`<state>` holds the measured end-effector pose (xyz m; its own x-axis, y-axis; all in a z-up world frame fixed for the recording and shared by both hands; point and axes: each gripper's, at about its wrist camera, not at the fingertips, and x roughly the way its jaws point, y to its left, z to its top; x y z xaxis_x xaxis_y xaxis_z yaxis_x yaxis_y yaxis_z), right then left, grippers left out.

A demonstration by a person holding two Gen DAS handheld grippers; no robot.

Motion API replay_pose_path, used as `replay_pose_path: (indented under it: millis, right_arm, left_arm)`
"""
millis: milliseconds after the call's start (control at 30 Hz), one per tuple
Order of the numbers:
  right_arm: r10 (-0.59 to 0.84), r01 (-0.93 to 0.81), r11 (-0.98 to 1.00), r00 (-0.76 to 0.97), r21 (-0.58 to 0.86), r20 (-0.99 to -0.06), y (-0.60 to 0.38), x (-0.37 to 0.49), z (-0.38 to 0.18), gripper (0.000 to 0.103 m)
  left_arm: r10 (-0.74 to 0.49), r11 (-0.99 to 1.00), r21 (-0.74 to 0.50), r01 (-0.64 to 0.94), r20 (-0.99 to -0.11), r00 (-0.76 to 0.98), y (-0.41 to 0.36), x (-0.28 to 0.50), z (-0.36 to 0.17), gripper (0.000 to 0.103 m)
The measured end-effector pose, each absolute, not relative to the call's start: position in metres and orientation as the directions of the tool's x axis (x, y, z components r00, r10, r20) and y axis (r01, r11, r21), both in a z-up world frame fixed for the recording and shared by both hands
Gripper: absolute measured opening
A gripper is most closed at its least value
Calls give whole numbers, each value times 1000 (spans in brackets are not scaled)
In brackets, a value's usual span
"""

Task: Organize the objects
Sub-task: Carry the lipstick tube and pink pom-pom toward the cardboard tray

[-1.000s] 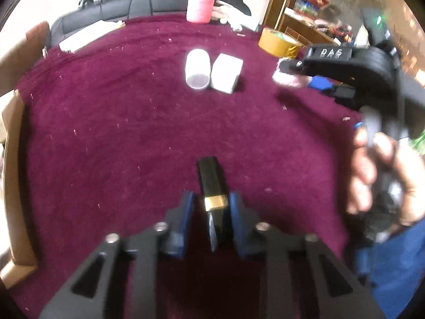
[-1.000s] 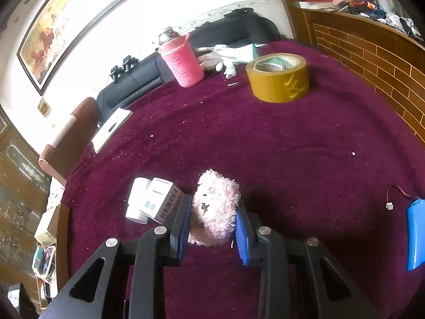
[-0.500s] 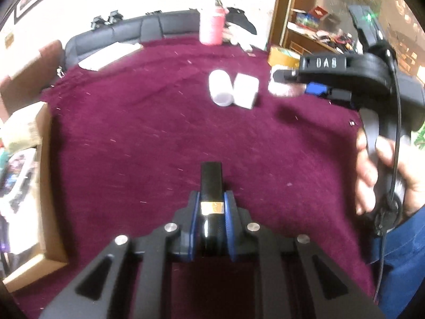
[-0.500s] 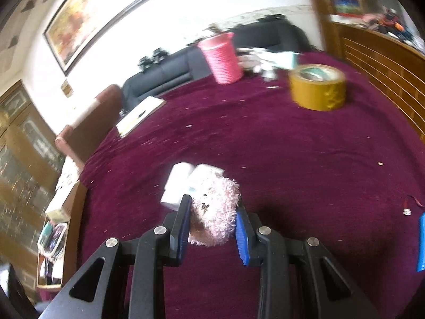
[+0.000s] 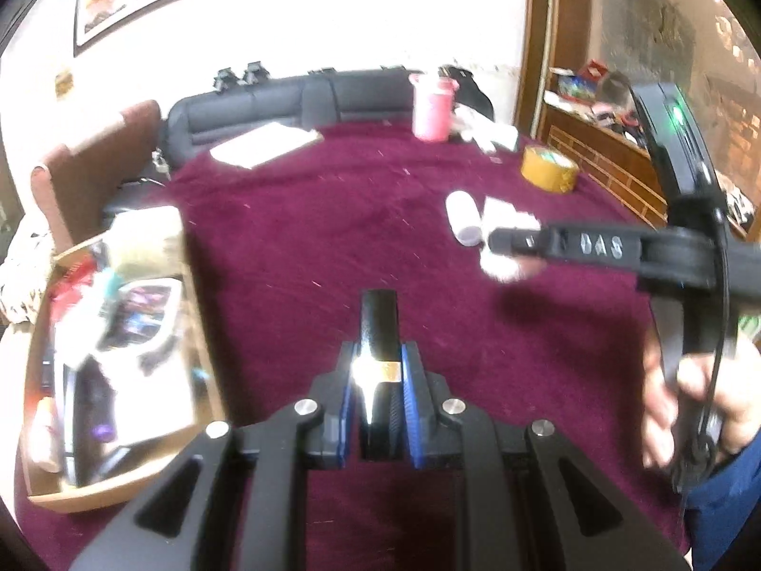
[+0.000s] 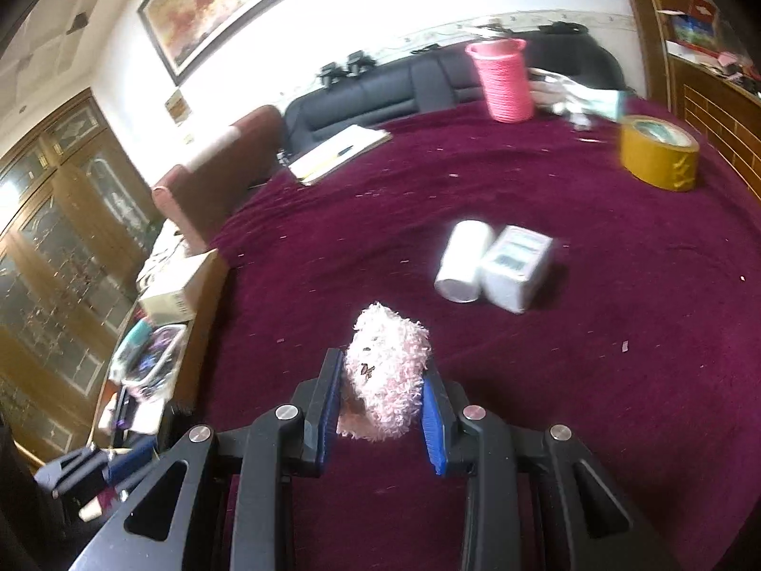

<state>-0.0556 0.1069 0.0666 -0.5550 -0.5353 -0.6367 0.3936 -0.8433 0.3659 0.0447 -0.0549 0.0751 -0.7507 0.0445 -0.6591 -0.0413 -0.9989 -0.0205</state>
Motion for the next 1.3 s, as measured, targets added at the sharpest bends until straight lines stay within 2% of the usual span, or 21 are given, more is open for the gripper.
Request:
replay_pose_path:
  millis: [600,933,1300]
  right_arm:
    - [-620,599,-740,-430,306,-657,-26,-6,84,34]
    - [-638,691,-674,-364,264,-678,-92,13,81,35]
    - [-634,737,-631,-309,242,-709,-133,25,63,35]
  left_arm:
    - [-95,-985,-61,159,-575,-812,-159,74,93,17]
    - [-179,-952,-101,290,-586,-790,-223,84,82,17]
    - [-219,-917,-134,374,-616,-757,-270,85,64,17]
